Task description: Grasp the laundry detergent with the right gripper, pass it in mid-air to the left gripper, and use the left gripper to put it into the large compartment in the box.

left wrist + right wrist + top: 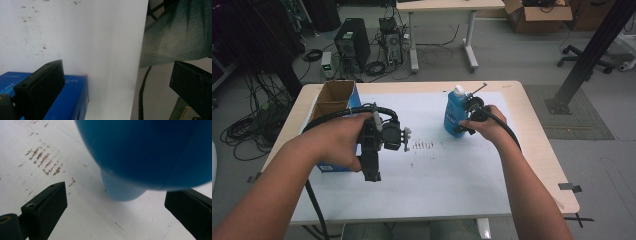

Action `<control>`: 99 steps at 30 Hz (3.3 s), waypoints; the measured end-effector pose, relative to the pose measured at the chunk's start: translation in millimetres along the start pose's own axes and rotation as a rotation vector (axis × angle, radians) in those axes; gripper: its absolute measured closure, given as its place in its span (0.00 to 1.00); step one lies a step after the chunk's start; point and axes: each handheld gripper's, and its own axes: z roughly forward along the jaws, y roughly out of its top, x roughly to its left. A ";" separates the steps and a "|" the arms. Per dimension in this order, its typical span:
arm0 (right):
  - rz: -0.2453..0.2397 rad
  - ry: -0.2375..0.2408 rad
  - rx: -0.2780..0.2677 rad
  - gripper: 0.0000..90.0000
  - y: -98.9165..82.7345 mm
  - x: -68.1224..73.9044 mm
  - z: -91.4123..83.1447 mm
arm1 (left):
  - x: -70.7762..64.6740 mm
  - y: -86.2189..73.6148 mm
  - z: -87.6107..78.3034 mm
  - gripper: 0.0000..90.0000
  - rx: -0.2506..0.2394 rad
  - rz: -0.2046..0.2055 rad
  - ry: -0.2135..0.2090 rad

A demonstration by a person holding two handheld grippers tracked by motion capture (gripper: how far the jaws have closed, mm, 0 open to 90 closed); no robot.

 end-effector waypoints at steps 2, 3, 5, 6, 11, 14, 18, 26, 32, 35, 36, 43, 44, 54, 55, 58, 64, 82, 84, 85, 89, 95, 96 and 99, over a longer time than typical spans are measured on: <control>-0.004 -0.006 -0.006 0.05 0.2 -0.1 0.6 | -1.1 0.6 -0.1 0.00 -0.003 0.001 0.000; -0.003 -0.011 -0.021 0.05 1.0 0.4 2.2 | -2.2 1.3 -0.5 0.00 -0.003 0.006 0.002; -0.004 -0.008 -0.030 0.05 1.1 0.5 2.5 | -2.6 1.9 -1.1 0.00 0.001 0.010 0.000; -0.003 -0.003 -0.053 0.05 1.8 1.0 3.9 | -4.2 2.2 -1.4 0.00 -0.001 0.014 0.003; 0.003 -0.004 -0.088 0.05 2.1 0.8 7.0 | -7.5 2.6 -2.9 0.00 0.003 0.023 0.002; 0.005 -0.008 -0.097 0.05 1.7 0.6 8.3 | -8.4 2.6 -2.8 0.00 0.002 0.027 0.003; 0.017 -0.014 -0.130 0.05 0.4 -0.5 10.5 | -9.7 1.9 -1.4 0.00 0.006 0.029 0.001; 0.017 -0.031 -0.183 0.04 -1.3 -0.7 11.2 | -9.5 0.6 -0.9 0.00 0.005 0.026 -0.001; 0.021 -0.028 -0.205 0.04 -5.1 -2.2 13.7 | -9.4 2.0 0.1 0.00 0.009 0.028 -0.002; 0.022 -0.035 -0.209 0.04 -5.9 -2.2 14.7 | -9.2 2.5 0.1 0.00 0.008 0.029 -0.003; 0.015 -0.031 -0.217 0.04 -6.5 -2.0 15.0 | -9.1 2.8 0.3 0.00 0.009 0.029 -0.003; 0.017 -0.029 -0.246 0.04 -8.1 -2.6 15.5 | -9.1 3.3 2.5 0.00 0.012 0.028 -0.008; 0.016 -0.029 -0.251 0.04 -8.4 -2.3 15.8 | -9.0 3.3 2.7 0.00 0.012 0.029 -0.008; 0.025 -0.027 -0.302 0.03 -10.9 -3.4 17.1 | -9.9 3.7 4.6 0.00 0.011 0.028 -0.011; 0.027 -0.031 -0.307 0.03 -11.0 -3.3 17.3 | -9.8 3.5 4.5 0.00 0.011 0.030 -0.011; 0.030 -0.035 -0.317 0.03 -11.3 -3.2 17.9 | -9.3 2.8 4.8 0.00 0.010 0.029 -0.012; 0.050 -0.024 -0.361 0.03 -12.5 -3.3 19.6 | -10.7 1.2 6.8 0.00 0.010 0.029 -0.017; 0.049 0.003 -0.434 0.03 -14.5 -1.2 24.2 | -9.6 -0.8 9.2 0.00 0.007 0.024 -0.023; 0.056 0.005 -0.441 0.03 -14.8 -1.3 24.3 | -9.5 -0.3 9.7 0.00 0.009 0.028 -0.023; 0.056 0.007 -0.445 0.03 -14.9 -1.2 24.3 | -9.8 -0.3 10.1 0.00 0.007 0.025 -0.024; 0.061 0.005 -0.453 0.07 -15.1 -1.2 23.9 | -9.9 -0.1 9.9 0.00 0.008 0.026 -0.024; 0.060 0.010 -0.458 0.12 -14.4 -0.5 24.4 | -9.3 -0.1 10.0 0.00 0.012 0.027 -0.024; 0.060 0.011 -0.456 0.12 -14.3 -0.5 24.7 | -9.4 0.0 10.0 0.00 0.012 0.027 -0.024; 0.064 0.007 -0.455 0.14 -14.4 -0.7 25.5 | -9.4 0.2 9.6 0.00 0.011 0.027 -0.024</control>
